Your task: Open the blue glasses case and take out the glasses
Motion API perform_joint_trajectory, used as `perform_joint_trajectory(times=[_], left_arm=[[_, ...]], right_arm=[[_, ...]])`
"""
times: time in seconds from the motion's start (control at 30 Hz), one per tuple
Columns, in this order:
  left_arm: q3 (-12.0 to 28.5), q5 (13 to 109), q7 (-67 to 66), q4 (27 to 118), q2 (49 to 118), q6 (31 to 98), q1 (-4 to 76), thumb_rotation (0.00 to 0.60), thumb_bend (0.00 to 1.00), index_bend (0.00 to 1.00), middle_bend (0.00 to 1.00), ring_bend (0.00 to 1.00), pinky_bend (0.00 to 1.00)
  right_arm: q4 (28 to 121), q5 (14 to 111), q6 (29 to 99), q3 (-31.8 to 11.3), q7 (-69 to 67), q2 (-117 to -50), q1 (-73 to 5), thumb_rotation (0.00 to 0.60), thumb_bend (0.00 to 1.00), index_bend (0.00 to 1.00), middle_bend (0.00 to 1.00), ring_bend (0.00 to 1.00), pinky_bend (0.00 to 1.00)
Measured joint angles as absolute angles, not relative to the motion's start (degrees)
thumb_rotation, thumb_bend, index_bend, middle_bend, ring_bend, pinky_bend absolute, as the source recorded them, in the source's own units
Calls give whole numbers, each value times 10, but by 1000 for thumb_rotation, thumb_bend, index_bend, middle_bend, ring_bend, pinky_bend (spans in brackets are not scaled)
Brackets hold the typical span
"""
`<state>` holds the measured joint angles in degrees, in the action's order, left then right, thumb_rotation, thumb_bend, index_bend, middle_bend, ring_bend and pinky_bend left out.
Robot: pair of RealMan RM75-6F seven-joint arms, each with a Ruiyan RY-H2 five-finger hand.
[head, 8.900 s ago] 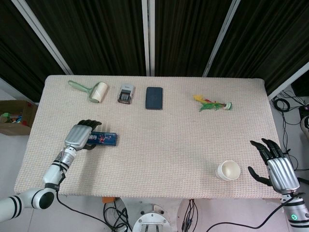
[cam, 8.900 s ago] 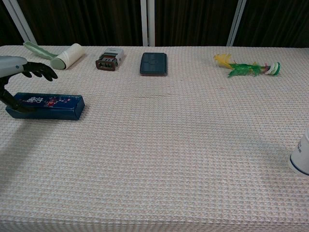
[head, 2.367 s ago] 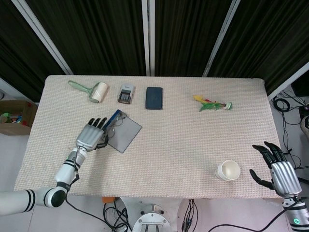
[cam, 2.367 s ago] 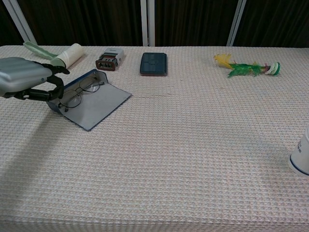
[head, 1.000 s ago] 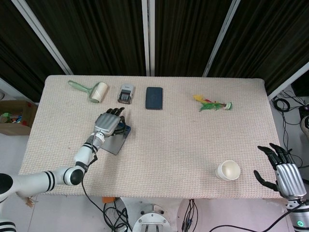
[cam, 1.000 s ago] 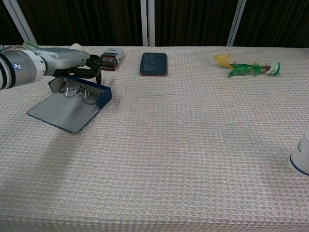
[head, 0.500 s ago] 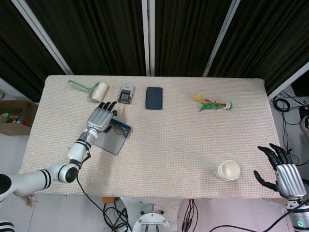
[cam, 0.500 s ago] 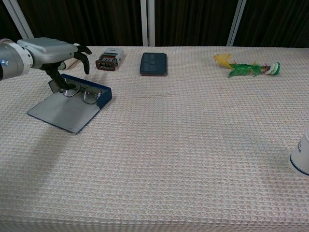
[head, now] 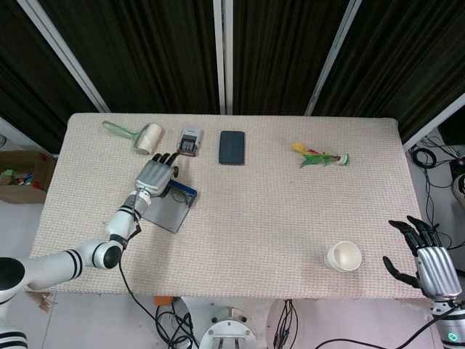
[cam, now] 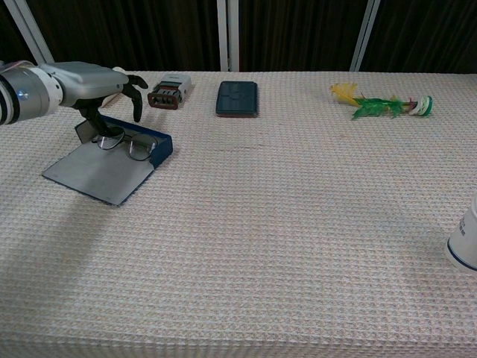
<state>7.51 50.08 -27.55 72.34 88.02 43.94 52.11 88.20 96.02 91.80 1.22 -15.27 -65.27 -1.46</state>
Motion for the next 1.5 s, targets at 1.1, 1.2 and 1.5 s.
perform_joint_trajectory(times=[1.1, 1.2, 1.5], left_arm=[[69, 485, -269, 714, 889, 438, 524, 600, 495, 483, 55, 51, 117], [71, 486, -266, 714, 890, 443, 524, 600, 510, 502, 65, 51, 117], [97, 501, -209, 720, 899, 490, 504, 600, 510, 501, 65, 51, 118]], right_arm=[[877, 955, 913, 12, -159, -655, -14, 600, 235, 203, 236, 67, 154], [876, 954, 913, 12, -160, -655, -13, 600, 233, 204, 237, 67, 155], [870, 954, 913, 12, -166, -656, -13, 600, 233, 209, 237, 67, 157]])
